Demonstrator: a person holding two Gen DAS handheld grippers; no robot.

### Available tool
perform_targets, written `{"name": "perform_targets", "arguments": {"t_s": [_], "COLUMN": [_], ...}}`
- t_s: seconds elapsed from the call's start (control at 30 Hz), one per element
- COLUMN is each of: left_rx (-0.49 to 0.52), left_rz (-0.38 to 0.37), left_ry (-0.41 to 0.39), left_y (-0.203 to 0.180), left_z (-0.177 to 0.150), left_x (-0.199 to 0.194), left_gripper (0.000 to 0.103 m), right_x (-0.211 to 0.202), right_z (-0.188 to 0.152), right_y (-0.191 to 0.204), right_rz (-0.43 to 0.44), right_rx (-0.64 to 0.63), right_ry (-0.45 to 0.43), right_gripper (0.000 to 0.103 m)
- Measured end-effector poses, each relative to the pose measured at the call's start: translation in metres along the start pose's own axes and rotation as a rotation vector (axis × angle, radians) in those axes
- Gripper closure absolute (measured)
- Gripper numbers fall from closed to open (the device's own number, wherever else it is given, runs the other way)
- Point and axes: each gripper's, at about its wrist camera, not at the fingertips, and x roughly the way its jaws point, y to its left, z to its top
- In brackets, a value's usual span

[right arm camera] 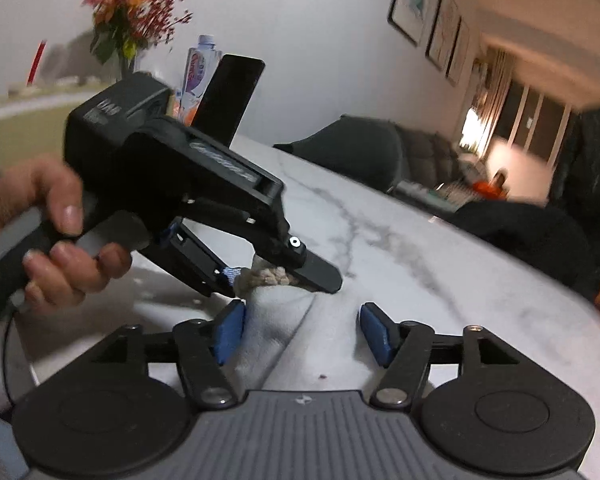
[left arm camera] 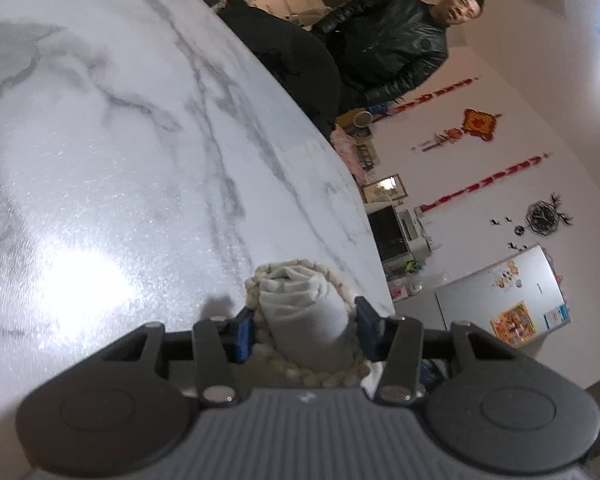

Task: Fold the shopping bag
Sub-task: 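Push the braided loop down the roll with the left gripper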

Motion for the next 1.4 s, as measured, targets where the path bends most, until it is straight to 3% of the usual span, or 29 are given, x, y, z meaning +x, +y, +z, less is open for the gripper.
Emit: {"name": "perform_targets", "arguments": {"t_s": [0.1,0.17,0.27,0.33,0.47,0.63,0.8,1.03,1.17,1.3,1.4], "left_rx": [-0.012,-0.003,0.061,0.154,0.356,0.561,0.722,0.702,0.676,0.672,0.722], "left_rz": [0.046,0.069,0.042,0.002,-0.066,-0.119,-0.126,-0.152,-0.205,-0.170,-0.129], "left_ry": [-0.008,-0.014,-0.027,-0.045,-0.069,-0.043,-0.012,0.046,0.006,-0.022,0.006], "left_y": [-0.005,-0.009,-0.018,-0.026,-0.048,-0.076,-0.100,-0.107,-0.107,-0.119,-0.130], "left_z": [0.000,-0.001,-0.004,-0.007,-0.015,-0.022,-0.035,-0.027,-0.017,-0.010,-0.011], "left_x": [0.003,0.004,0.001,-0.005,-0.019,-0.030,-0.034,-0.042,-0.067,-0.083,-0.085], "left_gripper": [0.058,0.058,0.058,0.058,0.058,0.059,0.059,0.051,0.034,0.035,0.041], "right_x": [-0.012,-0.015,-0.005,0.003,0.006,0.007,0.013,0.000,-0.007,-0.015,-0.019], "right_z": [0.005,0.009,0.013,0.013,0.012,0.005,-0.008,-0.017,-0.018,-0.015,-0.010], "right_y": [0.016,0.026,0.029,0.023,0.006,-0.013,-0.028,-0.022,-0.020,-0.009,0.000], "right_rz": [-0.072,-0.069,-0.061,-0.086,-0.030,0.048,0.161,0.128,0.073,-0.001,-0.027], "right_rx": [-0.123,-0.183,-0.185,-0.169,-0.075,0.015,0.129,0.138,0.139,0.075,0.014], "right_ry": [-0.007,0.011,0.075,0.096,0.098,0.075,0.056,-0.035,-0.076,-0.119,-0.148], "right_gripper": [0.040,0.040,0.040,0.040,0.037,0.036,0.050,0.058,0.058,0.058,0.058]}}
